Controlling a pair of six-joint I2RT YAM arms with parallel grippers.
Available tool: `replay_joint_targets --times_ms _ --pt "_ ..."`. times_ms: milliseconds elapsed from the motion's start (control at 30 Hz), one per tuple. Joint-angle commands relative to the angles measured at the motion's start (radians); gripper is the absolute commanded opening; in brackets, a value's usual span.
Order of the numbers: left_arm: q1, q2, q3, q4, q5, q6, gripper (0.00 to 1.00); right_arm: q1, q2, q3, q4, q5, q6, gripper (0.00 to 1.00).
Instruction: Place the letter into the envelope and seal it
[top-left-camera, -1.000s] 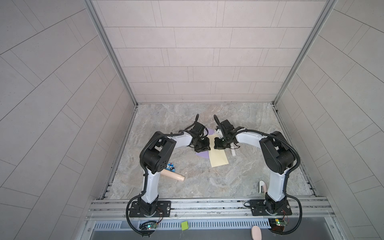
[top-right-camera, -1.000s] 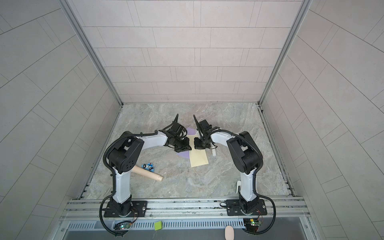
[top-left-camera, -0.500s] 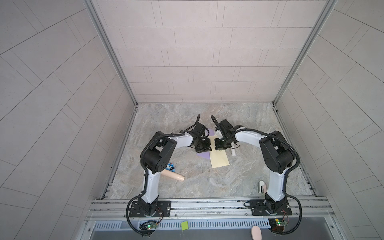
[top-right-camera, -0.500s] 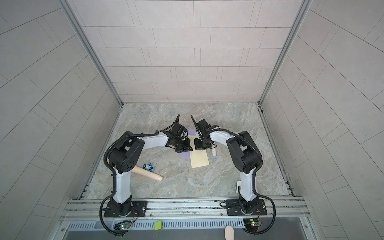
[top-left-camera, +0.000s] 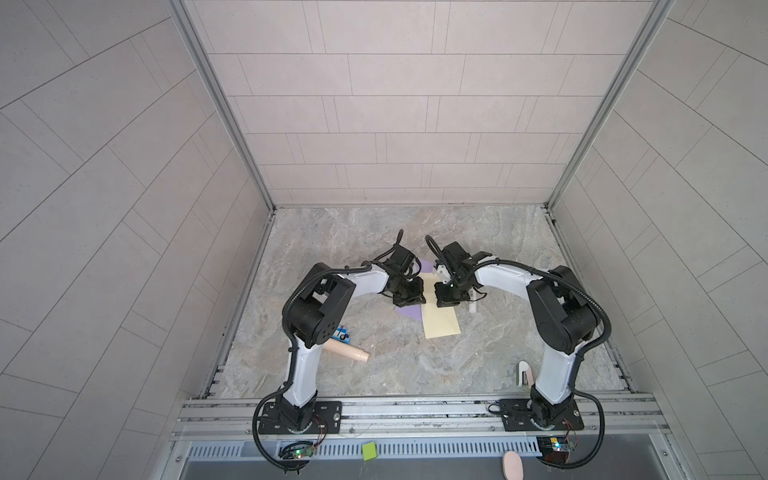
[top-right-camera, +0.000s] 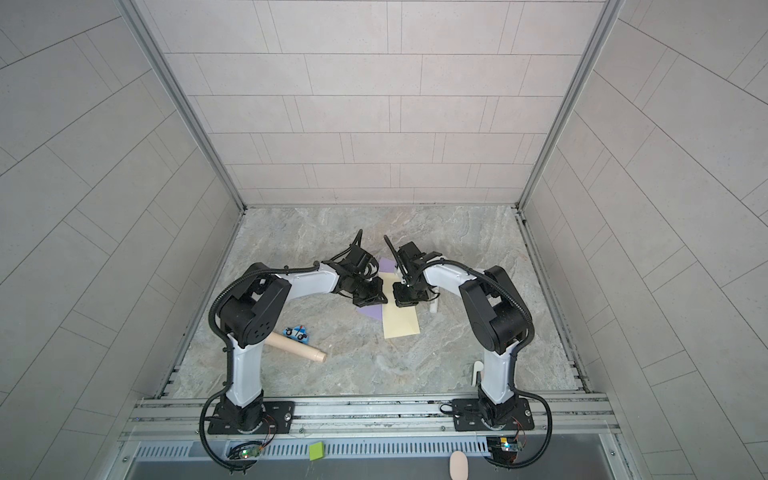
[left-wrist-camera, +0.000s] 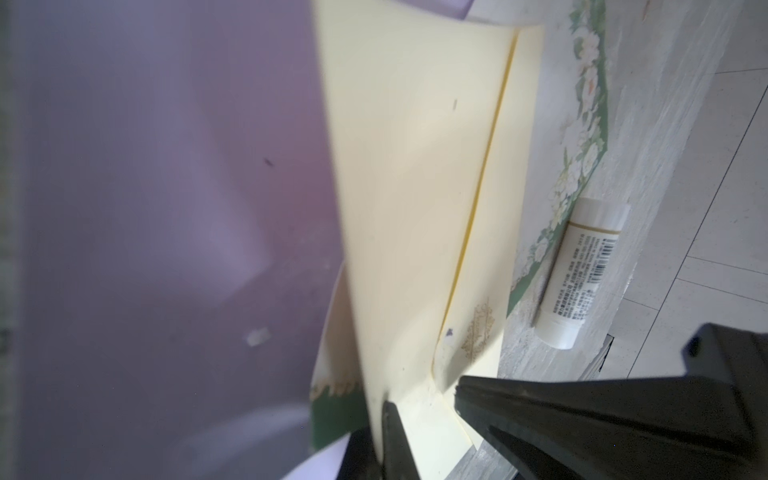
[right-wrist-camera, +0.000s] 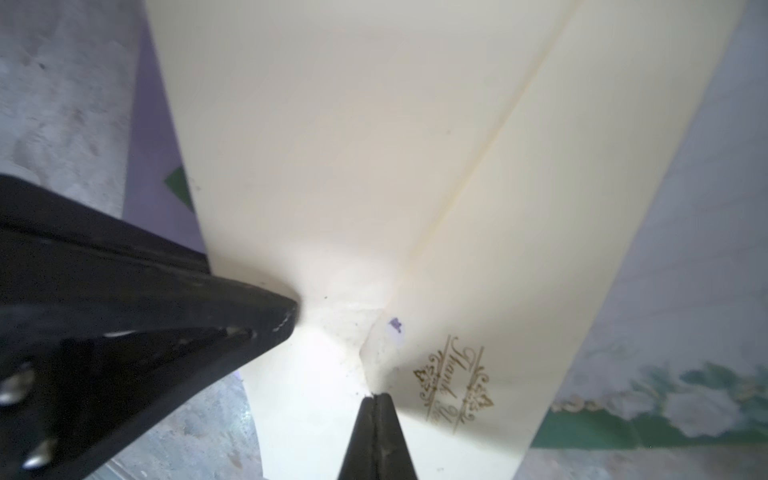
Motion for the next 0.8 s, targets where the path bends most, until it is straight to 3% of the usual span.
replay_joint_targets --times_ms 0,100,233,400,533,567,667,767 --pt "0.007 -0.006 0.005 -0.08 -0.034 0.05 0.0 -0.026 -0.105 0.026 0.025 -0.001 0.048 0.02" --pt "0.009 -0.029 0.004 -0.092 -0.015 0.07 0.0 -0.073 -0.145 0.036 0.035 0.018 0.092 0.08" --pt "0.01 -0.05 0.001 -0.102 0.002 0.084 0.0 -0.138 -0.151 0.038 -0.004 0.088 0.133 0.32" --pt "0.009 -0.056 0.004 -0.111 0.0 0.1 0.0 -0.197 -0.182 -0.006 -0.042 0.236 0.154 0.43" --pt "0.01 -0.052 0.009 -0.118 -0.008 0.111 0.2 -0.221 -0.188 -0.022 -0.103 0.363 0.154 0.51" --pt "0.01 -0.05 0.009 -0.123 -0.01 0.115 0.27 -0.228 -0.188 -0.033 -0.105 0.37 0.159 0.59" --pt "0.01 -0.049 0.011 -0.137 -0.009 0.127 0.37 -0.243 -0.165 -0.062 -0.105 0.367 0.165 0.59" --pt "0.01 -0.053 0.011 -0.157 -0.016 0.144 0.41 -0.246 -0.141 -0.105 -0.077 0.347 0.172 0.59"
